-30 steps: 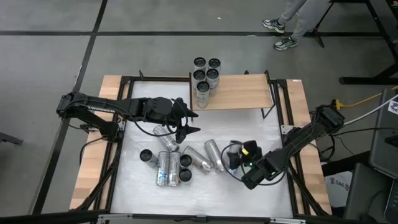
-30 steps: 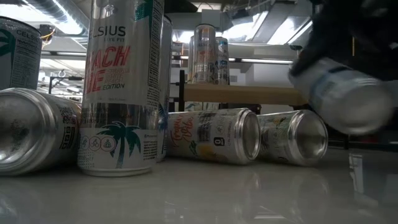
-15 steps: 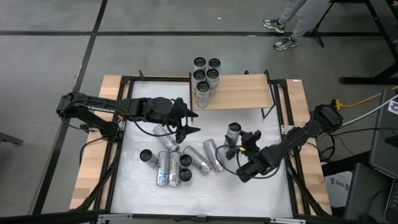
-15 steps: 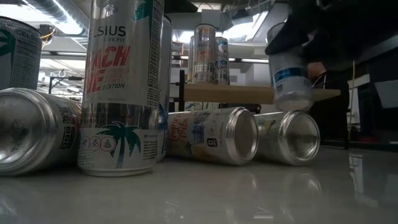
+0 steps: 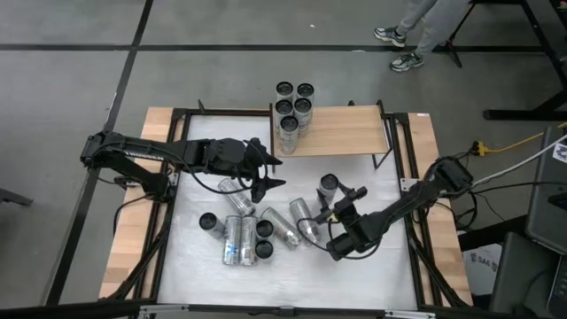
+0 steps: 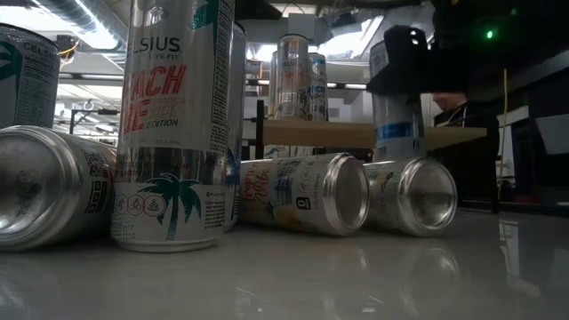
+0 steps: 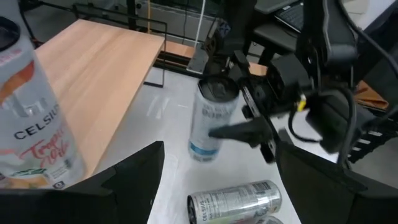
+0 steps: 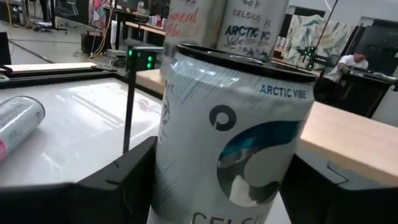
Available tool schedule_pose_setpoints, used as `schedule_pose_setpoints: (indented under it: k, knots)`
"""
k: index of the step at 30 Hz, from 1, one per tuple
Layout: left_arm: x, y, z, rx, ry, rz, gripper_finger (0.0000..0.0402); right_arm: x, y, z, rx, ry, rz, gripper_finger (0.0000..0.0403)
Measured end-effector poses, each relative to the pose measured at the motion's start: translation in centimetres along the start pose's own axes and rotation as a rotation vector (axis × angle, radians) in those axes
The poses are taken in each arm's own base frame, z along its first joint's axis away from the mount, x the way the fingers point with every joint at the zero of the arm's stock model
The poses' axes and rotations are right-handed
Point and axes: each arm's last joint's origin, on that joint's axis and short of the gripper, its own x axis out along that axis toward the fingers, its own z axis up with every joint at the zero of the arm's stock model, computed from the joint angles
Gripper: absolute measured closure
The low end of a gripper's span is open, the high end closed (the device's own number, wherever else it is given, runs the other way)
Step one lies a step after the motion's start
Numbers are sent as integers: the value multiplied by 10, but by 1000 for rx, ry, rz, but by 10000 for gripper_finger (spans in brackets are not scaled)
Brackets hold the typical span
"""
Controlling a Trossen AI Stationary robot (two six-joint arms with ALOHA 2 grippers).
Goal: Place canned beverage on shelf
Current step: Put the left blue soda can on the shelf aligned with the other blue soda cans
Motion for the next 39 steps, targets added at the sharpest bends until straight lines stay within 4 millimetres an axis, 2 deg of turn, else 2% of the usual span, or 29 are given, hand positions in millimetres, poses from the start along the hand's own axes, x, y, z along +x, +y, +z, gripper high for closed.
schedule_pose_setpoints:
  k: [8, 13, 21, 39]
  knots:
    - [0, 1, 0, 0, -7, 22, 98, 2, 11, -25, -44, -16, -9, 140]
    - [0, 1, 0, -1, -7, 22, 98, 3, 15, -40, -15, -15, -11, 139]
    - [0, 1, 0, -2, -7, 22, 98, 5, 19, -56, -51, 4, -12, 138]
    - [0, 1, 0, -3, -7, 22, 98, 5, 21, -61, -56, 31, -8, 99]
